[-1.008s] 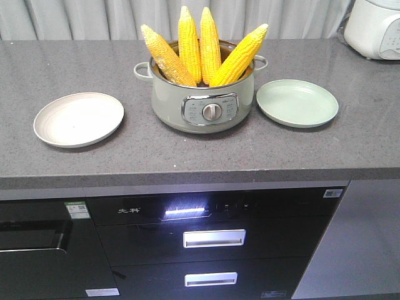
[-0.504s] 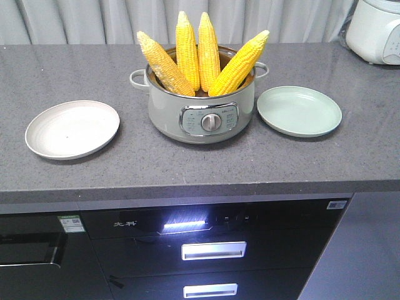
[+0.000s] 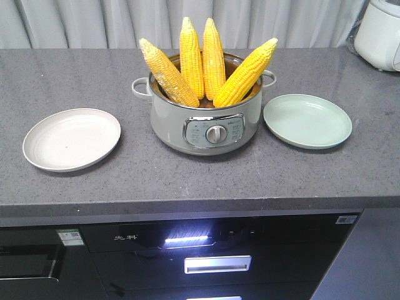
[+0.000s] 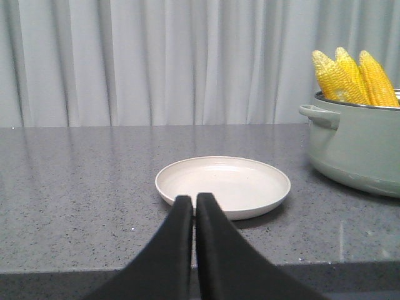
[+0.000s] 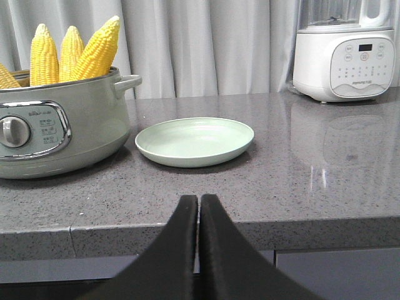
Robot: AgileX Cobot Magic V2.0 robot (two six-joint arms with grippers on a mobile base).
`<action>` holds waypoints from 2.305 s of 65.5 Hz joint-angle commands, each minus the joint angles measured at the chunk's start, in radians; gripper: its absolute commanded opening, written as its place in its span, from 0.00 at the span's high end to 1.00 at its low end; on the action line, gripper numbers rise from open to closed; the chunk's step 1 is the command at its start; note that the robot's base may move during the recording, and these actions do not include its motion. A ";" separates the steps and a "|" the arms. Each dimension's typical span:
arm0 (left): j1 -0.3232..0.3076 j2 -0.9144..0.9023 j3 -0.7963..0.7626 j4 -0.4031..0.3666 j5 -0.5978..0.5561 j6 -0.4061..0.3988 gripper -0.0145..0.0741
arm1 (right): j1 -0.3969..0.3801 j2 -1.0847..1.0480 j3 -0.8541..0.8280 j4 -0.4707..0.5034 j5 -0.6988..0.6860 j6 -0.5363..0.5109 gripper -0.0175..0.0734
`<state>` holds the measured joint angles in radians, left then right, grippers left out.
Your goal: Distribute corn equally
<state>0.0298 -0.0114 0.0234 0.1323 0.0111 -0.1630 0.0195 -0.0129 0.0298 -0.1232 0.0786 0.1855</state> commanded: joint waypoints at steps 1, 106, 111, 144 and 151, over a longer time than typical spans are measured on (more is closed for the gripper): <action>-0.003 -0.014 0.013 -0.009 -0.069 -0.002 0.84 | -0.006 -0.001 0.010 -0.004 -0.079 0.000 0.81; -0.003 -0.014 0.013 -0.009 -0.069 -0.002 0.84 | -0.006 -0.001 0.010 -0.004 -0.079 0.000 0.81; -0.003 -0.014 0.013 -0.009 -0.069 -0.002 0.84 | -0.006 -0.001 0.010 -0.004 -0.079 0.000 0.81; -0.003 -0.014 0.013 -0.009 -0.069 -0.002 0.84 | -0.006 -0.001 0.010 -0.004 -0.079 0.000 0.81; -0.003 -0.014 0.013 -0.009 -0.069 -0.002 0.84 | -0.006 -0.001 0.010 -0.004 -0.079 0.000 0.81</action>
<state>0.0298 -0.0114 0.0234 0.1323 0.0111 -0.1630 0.0195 -0.0129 0.0298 -0.1232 0.0786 0.1855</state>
